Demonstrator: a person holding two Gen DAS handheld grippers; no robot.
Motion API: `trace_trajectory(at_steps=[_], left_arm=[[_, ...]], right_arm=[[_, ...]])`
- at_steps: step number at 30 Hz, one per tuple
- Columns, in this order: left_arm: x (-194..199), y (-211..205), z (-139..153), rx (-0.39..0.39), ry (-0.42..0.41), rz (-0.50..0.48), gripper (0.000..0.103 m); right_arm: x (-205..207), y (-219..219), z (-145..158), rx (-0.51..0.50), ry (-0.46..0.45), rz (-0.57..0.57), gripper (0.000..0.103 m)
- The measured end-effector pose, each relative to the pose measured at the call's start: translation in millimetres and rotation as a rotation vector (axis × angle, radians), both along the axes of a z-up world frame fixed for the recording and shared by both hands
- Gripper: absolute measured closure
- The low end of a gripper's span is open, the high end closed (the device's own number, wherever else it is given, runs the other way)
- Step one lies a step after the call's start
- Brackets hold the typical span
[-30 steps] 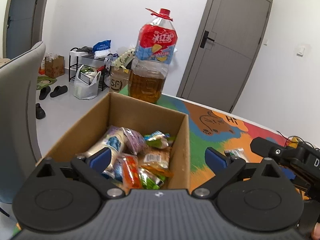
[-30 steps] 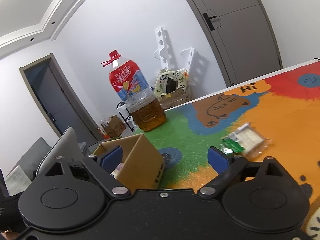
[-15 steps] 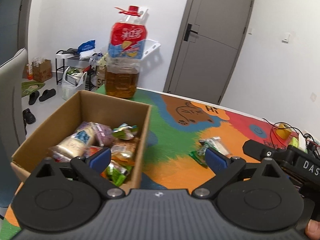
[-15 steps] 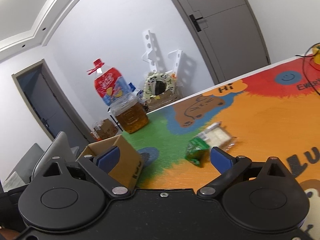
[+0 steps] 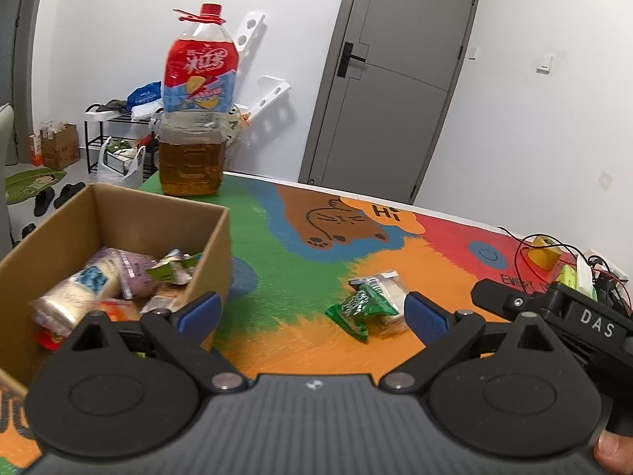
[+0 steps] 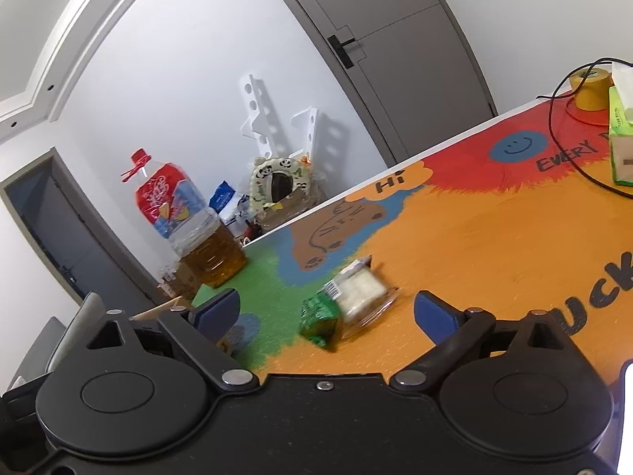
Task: Organize snacks
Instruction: 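Move both grippers back toward the green packet and clear-wrapped bread, then grasp the green packet with the left gripper while the right gripper grasps the clear-wrapped bread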
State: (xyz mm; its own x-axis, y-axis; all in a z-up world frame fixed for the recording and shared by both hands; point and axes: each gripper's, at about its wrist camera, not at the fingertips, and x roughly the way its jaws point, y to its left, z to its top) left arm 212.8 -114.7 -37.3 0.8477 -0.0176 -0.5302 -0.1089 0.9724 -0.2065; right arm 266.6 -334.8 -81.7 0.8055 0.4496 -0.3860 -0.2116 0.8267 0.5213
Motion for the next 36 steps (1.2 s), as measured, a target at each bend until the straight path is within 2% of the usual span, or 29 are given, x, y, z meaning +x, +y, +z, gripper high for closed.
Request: trace_trajectory(at_steps=[5,12,18,23,29,33,35,36], left_arm=[[18,-8,-8,-0.006,0.015,-0.004,0.006],[44,-20,-19,0.015,0.033,-0.010,0.006],[67,-21,-30,0.016,0.060,0.022,0.006],[82,-23,-40,0.019,0.081,0.035,0.007],[101,-27,-57,0.007,0.111,0.042,0.009],[111,-29,-69,-0.008,0.132,0.035,0.018],[113,-30,-72,-0.027,0.137,0.029,0.027],[115,-28,-75,-0.051,0.156,0.032,0.039]], right_arm=[[16,0,-4,-0.006,0.020,-0.008,0.018],[42,4,-9,-0.006,0.043,-0.011,0.020],[67,5,-12,0.016,0.059,-0.016,0.020],[80,2,-26,0.045,0.067,-0.017,0.022],[89,-2,-46,0.052,0.118,-0.040,0.026],[89,-4,-48,0.033,0.112,-0.051,0.026],[90,-4,-49,0.033,0.114,-0.055,0.026],[90,-4,-50,0.034,0.111,-0.058,0.026]])
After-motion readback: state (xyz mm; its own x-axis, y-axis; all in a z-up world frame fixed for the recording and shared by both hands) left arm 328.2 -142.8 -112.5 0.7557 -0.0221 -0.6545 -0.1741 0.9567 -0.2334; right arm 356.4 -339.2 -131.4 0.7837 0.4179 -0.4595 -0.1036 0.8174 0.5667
